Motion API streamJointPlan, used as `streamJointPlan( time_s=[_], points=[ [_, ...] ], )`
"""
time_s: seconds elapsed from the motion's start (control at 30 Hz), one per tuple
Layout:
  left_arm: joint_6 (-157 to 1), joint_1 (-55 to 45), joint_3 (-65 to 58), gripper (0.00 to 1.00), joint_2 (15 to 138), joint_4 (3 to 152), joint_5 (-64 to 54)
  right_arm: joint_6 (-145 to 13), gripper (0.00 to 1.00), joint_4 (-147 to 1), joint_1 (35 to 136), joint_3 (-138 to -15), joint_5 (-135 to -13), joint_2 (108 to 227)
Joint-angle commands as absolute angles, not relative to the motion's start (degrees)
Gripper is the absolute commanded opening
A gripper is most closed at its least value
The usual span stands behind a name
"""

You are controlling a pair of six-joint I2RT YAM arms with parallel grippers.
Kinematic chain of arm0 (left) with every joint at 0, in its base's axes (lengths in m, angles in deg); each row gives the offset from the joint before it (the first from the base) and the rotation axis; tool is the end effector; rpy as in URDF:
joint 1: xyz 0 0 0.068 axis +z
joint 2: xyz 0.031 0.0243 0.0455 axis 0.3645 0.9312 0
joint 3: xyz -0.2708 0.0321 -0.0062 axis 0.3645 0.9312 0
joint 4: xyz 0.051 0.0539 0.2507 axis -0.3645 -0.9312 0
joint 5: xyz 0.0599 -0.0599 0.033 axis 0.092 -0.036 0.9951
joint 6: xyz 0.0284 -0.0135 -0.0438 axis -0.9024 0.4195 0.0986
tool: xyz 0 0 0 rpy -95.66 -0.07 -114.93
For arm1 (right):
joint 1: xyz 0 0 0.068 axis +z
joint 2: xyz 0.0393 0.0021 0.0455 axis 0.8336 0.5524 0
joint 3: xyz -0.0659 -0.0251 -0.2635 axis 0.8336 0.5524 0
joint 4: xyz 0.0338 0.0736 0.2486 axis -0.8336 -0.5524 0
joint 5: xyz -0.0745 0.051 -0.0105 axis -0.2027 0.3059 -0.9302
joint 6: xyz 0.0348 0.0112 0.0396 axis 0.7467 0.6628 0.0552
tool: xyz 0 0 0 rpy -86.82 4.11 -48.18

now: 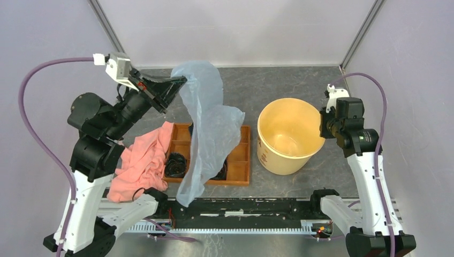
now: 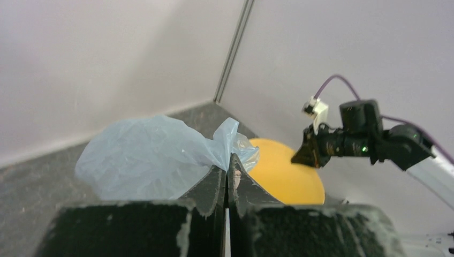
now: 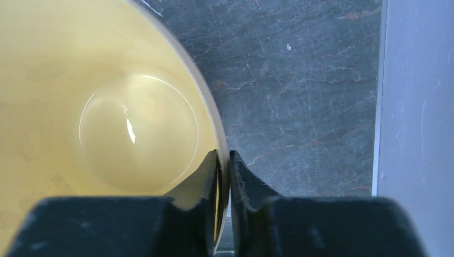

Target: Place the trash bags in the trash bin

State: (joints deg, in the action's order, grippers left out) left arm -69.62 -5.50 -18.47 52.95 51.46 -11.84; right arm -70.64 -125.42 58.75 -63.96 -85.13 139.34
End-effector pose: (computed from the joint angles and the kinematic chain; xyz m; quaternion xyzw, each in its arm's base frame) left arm 0.1091 -0.0660 0.5325 0.1404 0.6211 -0.3832 0.6691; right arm 0.1707 0.0045 0.3538 0.0125 0.9142 -0.0146 0.4048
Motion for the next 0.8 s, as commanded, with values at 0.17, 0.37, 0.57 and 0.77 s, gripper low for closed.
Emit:
streamJointPlan(
  time_s=[0.17, 0.37, 0.57, 0.77],
  points=[
    [-65.65, -5.78, -28.15, 0.02, 63.2, 59.05, -16.53, -72.27, 0.5, -123.89, 63.16, -66.56, -86.43, 139.63],
    [-73.02, -5.78, -37.42, 0.02, 68.65, 50.12, -9.44, -72.31, 0.78, -125.96, 71.81, -71.97, -95.38, 142.51],
    [-73.05, -5.78, -25.23, 0.02, 63.85, 57.74, -8.21, -73.77, 0.97, -126.12, 74.46, -72.55, -96.86, 142.58],
    [-73.62, -5.78, -34.56, 0.02, 68.68, 50.81, -4.69, -74.07, 0.98, -127.03, 77.08, -78.77, -102.49, 142.02]
  ],
)
